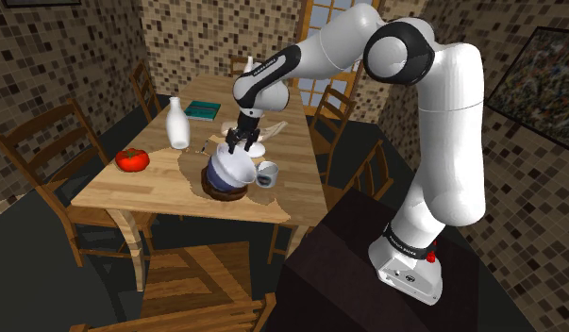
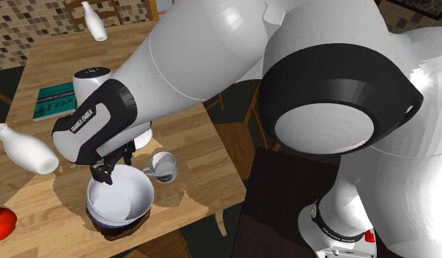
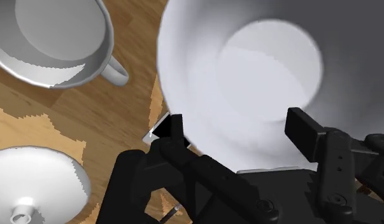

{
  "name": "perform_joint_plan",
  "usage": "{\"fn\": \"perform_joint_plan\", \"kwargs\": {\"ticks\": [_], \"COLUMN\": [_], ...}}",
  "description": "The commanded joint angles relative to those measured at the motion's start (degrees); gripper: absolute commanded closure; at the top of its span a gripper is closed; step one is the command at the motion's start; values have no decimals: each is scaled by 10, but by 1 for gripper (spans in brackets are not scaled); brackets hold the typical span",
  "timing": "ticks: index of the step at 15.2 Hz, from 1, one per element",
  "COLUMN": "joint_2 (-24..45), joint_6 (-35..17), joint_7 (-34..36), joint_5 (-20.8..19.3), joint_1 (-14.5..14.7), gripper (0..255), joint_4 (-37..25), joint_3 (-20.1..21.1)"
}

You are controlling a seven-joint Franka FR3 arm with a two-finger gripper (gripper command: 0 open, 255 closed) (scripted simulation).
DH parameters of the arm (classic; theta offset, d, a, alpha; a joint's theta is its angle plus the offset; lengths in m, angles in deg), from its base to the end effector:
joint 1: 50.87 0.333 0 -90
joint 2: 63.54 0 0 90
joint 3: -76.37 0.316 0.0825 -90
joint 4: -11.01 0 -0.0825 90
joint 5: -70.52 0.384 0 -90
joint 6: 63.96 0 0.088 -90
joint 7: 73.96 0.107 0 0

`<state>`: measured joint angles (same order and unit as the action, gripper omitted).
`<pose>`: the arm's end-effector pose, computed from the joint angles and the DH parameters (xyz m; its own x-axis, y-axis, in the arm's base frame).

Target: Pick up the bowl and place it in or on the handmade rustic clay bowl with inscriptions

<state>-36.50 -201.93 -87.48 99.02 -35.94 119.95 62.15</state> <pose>0.6362 0.0197 0.2628 0.9926 -0.0930 0.0780 -0.0735 -0.9719 -0.2236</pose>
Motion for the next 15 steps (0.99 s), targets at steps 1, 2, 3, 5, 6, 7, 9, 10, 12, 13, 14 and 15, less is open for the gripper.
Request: {"fn": "perform_joint_plan", "kwargs": {"ticks": [1, 2, 3, 5, 6, 7, 9, 10, 12, 13, 14, 15], "joint_2": [0, 0, 0, -28, -41, -52, -52, -52, -52, -52, -52, -52], "joint_6": [0, 0, 0, 24, 37, 47, 47, 47, 47, 47, 47, 47], "joint_7": [0, 0, 0, 9, 14, 18, 18, 18, 18, 18, 18, 18], "joint_5": [0, 0, 0, -15, -23, -29, -29, -29, -29, -29, -29, -29], "joint_1": [0, 0, 0, 2, 3, 3, 3, 3, 3, 3, 3, 3], "gripper": [0, 0, 0, 0, 0, 0, 0, 0, 0, 0, 0, 0], "joint_4": [0, 0, 0, 3, 3, 3, 3, 3, 3, 3, 3, 3], "joint_3": [0, 0, 0, -10, -15, -18, -18, -18, -18, -18, -18, -18]}}
